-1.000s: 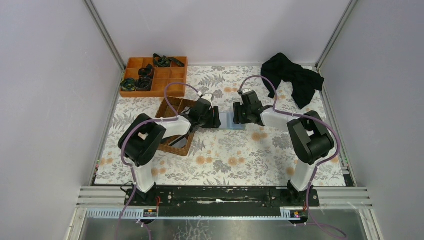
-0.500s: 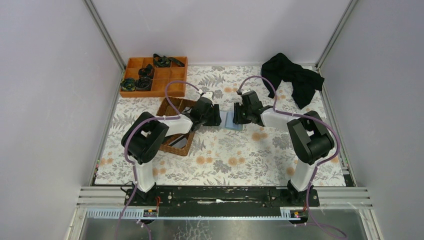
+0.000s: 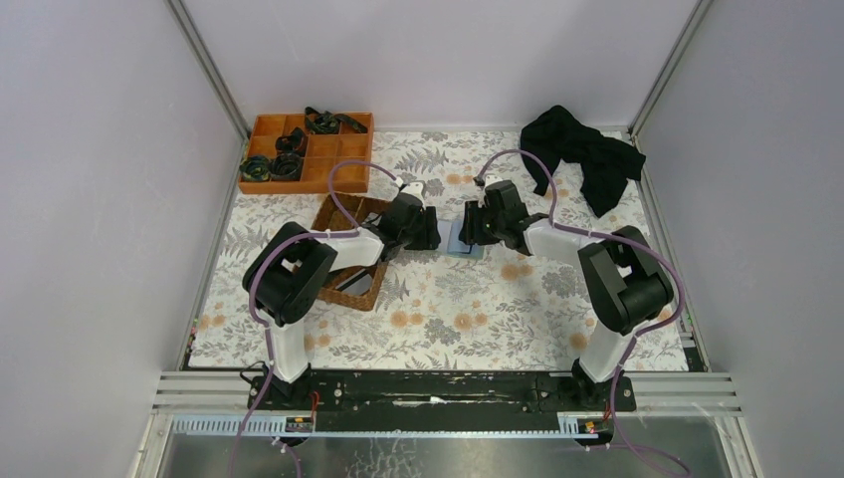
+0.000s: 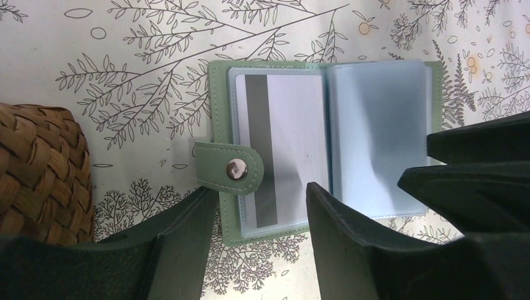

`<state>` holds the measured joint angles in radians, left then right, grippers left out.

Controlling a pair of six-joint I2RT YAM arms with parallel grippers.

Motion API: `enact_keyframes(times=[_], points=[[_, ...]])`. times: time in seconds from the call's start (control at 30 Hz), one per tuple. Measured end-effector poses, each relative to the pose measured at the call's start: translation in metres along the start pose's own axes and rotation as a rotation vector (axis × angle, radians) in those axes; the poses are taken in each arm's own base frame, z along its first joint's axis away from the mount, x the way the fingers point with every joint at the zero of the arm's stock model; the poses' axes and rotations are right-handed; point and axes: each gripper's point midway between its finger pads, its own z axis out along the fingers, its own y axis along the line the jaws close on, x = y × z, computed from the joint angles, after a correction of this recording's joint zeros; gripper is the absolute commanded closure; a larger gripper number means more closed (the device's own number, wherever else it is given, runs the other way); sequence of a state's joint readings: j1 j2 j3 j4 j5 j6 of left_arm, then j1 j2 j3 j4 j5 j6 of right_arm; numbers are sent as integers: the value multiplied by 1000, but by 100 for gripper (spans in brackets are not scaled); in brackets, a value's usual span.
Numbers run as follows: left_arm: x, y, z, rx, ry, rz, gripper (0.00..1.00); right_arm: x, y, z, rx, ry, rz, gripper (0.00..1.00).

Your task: Take the credit cards out of the card holder

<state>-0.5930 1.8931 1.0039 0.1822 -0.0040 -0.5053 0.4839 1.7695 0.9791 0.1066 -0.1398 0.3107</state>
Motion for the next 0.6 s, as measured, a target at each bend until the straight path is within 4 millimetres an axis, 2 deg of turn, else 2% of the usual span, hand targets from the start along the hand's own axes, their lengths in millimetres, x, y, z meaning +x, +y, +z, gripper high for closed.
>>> enact_keyframes(times=[0.2,0.6], points=[[0,0,0,0,0,0,39,-11,11,-4,-49,-34,1,53],[0,-1,1,6,-3,0,39,-16,26,-6,-117,-34,19,53]])
